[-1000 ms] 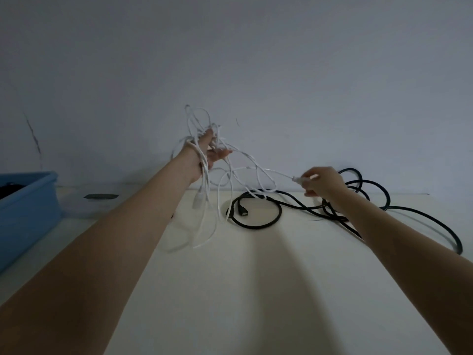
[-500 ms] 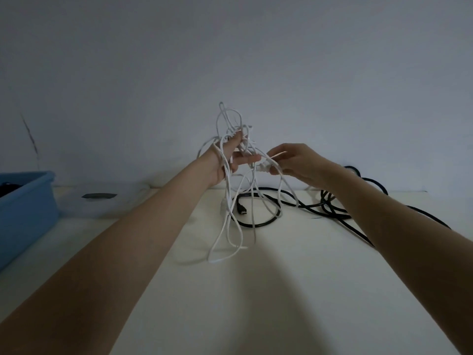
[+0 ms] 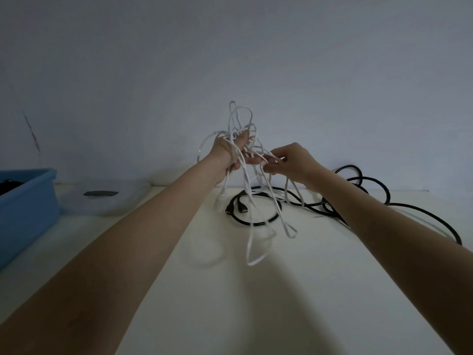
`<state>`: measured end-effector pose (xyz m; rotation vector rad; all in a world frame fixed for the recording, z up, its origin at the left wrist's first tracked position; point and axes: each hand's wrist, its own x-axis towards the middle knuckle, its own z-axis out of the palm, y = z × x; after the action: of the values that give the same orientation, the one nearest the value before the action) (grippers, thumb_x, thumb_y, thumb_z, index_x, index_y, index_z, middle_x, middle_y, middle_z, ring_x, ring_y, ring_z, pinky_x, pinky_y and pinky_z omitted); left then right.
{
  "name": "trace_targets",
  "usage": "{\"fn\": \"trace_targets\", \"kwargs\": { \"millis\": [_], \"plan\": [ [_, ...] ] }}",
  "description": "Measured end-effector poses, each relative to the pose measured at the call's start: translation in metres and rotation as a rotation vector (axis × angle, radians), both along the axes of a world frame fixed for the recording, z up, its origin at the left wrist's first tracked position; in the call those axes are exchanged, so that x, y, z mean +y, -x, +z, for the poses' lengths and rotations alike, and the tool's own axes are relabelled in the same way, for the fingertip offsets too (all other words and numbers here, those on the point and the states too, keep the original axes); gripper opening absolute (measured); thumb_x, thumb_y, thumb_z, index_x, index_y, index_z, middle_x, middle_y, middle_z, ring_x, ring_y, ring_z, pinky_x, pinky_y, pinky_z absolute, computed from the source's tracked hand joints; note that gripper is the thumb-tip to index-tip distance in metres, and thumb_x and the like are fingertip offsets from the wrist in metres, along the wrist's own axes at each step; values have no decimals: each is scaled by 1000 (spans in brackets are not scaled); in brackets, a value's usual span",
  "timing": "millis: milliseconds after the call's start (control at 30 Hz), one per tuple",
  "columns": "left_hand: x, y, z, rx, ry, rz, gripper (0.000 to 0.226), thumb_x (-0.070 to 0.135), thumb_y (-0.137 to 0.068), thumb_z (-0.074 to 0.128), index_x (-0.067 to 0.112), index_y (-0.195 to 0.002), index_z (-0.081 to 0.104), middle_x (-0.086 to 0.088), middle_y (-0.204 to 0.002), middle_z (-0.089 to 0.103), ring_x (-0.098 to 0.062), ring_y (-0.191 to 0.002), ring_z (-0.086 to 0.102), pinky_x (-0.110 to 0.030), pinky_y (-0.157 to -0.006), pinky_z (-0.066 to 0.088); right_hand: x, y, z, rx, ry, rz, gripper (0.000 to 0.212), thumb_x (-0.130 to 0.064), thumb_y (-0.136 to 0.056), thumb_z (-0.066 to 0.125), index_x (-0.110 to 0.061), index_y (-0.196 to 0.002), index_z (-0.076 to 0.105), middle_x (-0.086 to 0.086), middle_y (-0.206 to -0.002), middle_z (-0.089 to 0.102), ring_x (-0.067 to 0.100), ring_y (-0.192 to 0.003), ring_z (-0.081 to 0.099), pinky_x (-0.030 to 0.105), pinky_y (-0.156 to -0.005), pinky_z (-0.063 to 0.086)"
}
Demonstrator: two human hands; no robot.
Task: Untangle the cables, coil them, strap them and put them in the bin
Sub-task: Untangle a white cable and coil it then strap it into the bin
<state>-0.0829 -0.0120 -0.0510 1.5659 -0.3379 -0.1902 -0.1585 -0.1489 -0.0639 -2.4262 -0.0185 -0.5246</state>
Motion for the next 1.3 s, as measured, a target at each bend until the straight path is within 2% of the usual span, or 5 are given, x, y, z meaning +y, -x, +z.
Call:
{"fn": "trace_targets", "kwargs": {
  "millis": [400, 767, 1000, 1133, 1300],
  "plan": [
    [10, -3, -13, -23, -100, 82, 32, 35, -96, 50, 5, -103, 56, -2, -53, 64, -8, -35, 58, -13, -31, 29, 2, 17, 7, 339, -493, 506, 60, 13, -84, 54, -28, -126, 44, 13, -99, 55, 19, -81, 61, 26, -76, 54],
    [9, 5, -8, 215, 122, 23, 23, 22, -98, 49, 7, -80, 47, -16, -88, 56, -11, -24, 50, -13, -24, 29, 14, 1, -3, -73, 213, 181, 26, -1, -76, 71, -14, -98, 73, -2, -90, 54, 11, -83, 51, 8, -70, 40],
    [10, 7, -11, 249, 112, 60, 27, 22, -97, 51, 7, -74, 49, -10, -75, 54, -6, -23, 44, -12, -26, 30, 17, 0, -18, -172, 455, 144, 20, -16, -77, 74, -13, -96, 70, 11, -120, 40, 24, -100, 45, 40, -91, 44],
    [11, -6, -10, 211, 120, 201, 28, 27, -96, 53, 3, -82, 50, -8, -73, 60, -13, -42, 53, -23, -38, 42, 15, 0, -4, -201, 111, 115, 21, -26, -77, 73, -22, -97, 71, 6, -126, 45, 23, -120, 37, 41, -104, 33],
    [18, -13, -9, 189, 249, 270, 33, 20, -100, 46, 5, -71, 42, 1, -27, 48, -12, -26, 52, -37, -68, 53, 3, 15, 28, -378, -481, 238, 22, -7, -85, 64, -29, -79, 67, -11, -89, 67, 6, -86, 57, 26, -77, 38]
  ]
}}
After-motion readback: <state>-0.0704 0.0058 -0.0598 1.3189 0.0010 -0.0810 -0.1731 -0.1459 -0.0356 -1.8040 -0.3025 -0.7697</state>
